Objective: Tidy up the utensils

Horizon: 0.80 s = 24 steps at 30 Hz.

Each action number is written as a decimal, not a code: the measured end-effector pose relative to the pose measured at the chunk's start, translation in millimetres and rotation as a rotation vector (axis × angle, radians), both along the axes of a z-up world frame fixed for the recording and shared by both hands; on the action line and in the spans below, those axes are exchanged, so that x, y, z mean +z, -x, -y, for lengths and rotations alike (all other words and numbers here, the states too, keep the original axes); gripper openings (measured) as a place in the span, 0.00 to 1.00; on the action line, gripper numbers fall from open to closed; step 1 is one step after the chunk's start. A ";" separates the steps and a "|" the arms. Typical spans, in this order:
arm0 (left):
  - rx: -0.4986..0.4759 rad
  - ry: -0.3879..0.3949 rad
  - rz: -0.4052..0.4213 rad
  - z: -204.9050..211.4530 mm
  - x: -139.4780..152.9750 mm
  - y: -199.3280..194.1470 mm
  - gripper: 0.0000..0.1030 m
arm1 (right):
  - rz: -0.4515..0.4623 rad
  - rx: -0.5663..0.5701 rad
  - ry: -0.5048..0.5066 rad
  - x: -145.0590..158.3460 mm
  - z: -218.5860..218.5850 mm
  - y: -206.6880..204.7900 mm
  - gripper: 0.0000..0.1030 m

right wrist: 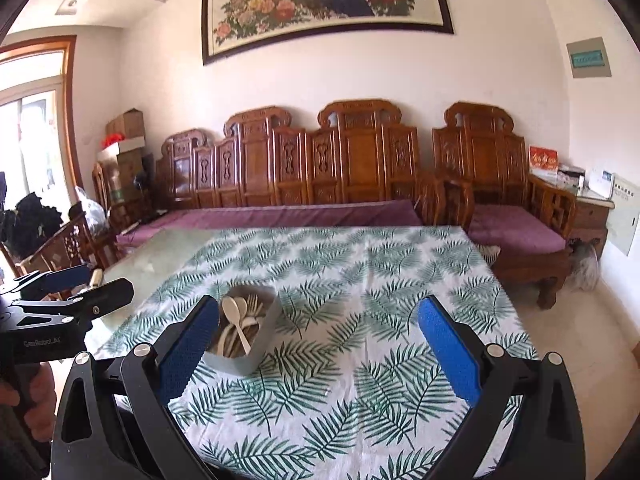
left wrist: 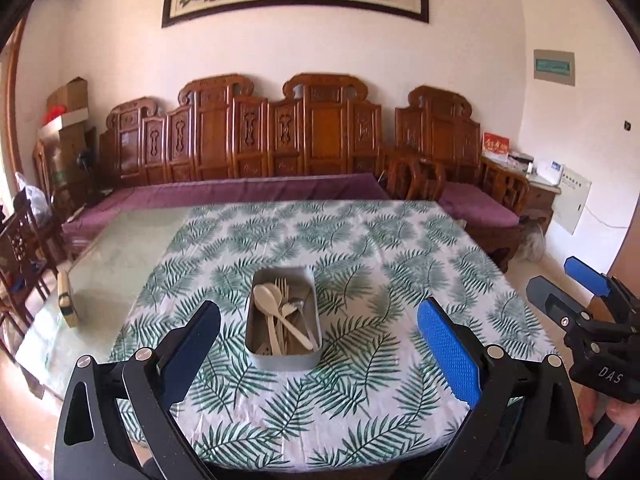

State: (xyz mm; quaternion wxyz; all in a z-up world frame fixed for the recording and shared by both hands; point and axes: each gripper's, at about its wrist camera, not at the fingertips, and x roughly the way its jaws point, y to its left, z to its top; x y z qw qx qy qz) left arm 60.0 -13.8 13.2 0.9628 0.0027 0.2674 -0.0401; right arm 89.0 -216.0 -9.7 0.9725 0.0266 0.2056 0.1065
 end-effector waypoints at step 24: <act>0.004 0.005 0.110 7.0 42.3 34.3 0.92 | 0.099 -0.017 -0.006 41.6 4.5 26.7 0.97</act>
